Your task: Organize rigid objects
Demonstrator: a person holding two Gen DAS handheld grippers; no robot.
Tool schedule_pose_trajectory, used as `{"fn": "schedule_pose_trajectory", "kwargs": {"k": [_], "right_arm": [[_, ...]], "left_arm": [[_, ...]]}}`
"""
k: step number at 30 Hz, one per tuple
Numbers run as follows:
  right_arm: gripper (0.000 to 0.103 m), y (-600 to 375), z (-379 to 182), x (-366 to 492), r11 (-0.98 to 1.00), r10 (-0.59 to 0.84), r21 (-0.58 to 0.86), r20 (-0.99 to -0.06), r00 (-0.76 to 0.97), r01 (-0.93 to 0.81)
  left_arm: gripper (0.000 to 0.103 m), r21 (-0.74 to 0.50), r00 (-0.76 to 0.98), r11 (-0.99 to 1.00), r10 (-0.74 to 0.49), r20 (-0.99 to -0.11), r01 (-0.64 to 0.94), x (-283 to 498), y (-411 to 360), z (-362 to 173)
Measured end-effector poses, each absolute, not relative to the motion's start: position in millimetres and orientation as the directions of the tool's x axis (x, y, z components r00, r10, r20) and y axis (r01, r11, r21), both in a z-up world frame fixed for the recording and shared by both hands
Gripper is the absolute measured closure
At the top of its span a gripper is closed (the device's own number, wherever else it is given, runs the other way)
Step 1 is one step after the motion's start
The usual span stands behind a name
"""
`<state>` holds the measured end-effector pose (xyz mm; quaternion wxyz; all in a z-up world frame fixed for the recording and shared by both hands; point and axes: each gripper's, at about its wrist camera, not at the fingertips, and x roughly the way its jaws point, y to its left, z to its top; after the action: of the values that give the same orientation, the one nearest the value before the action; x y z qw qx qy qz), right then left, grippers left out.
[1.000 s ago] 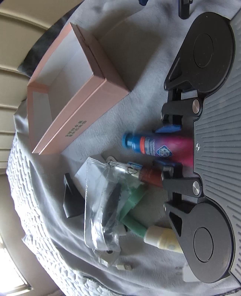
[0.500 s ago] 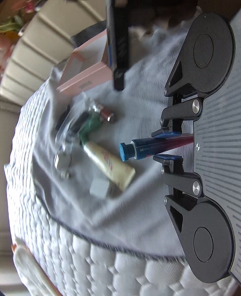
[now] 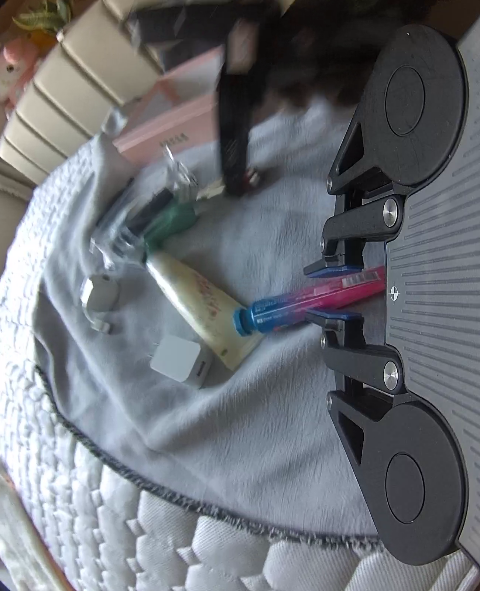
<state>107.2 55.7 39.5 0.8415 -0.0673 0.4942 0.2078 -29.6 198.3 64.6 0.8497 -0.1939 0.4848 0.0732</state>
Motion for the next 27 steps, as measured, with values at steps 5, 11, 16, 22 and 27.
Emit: {"fn": "schedule_pose_trajectory", "kwargs": {"k": [5,11,16,22,27], "right_arm": [[0.083,21,45,64,0.866,0.261,0.018,-0.869,0.421,-0.5],[0.082,10,51,49,0.838,0.265,-0.032,-0.849,0.457,-0.545],[0.063,28,69,65,0.823,0.377,0.083,-0.82,0.431,-0.562],[0.048,86,91,79,0.616,0.595,0.18,-0.744,0.303,-0.767],[0.041,162,78,89,0.485,0.603,0.183,-0.778,0.176,-0.855]], "left_arm": [[0.074,-0.217,0.516,0.912,-0.007,-0.857,-0.349,-4,189,49],[0.073,-0.152,0.482,0.938,0.018,-0.876,-0.311,13,182,40],[0.073,-0.183,0.515,0.941,-0.011,-0.857,-0.285,3,185,41],[0.073,-0.28,0.55,0.906,-0.066,-0.833,-0.317,-30,201,48],[0.073,-0.304,0.554,0.899,-0.086,-0.828,-0.315,-49,205,43]]}}
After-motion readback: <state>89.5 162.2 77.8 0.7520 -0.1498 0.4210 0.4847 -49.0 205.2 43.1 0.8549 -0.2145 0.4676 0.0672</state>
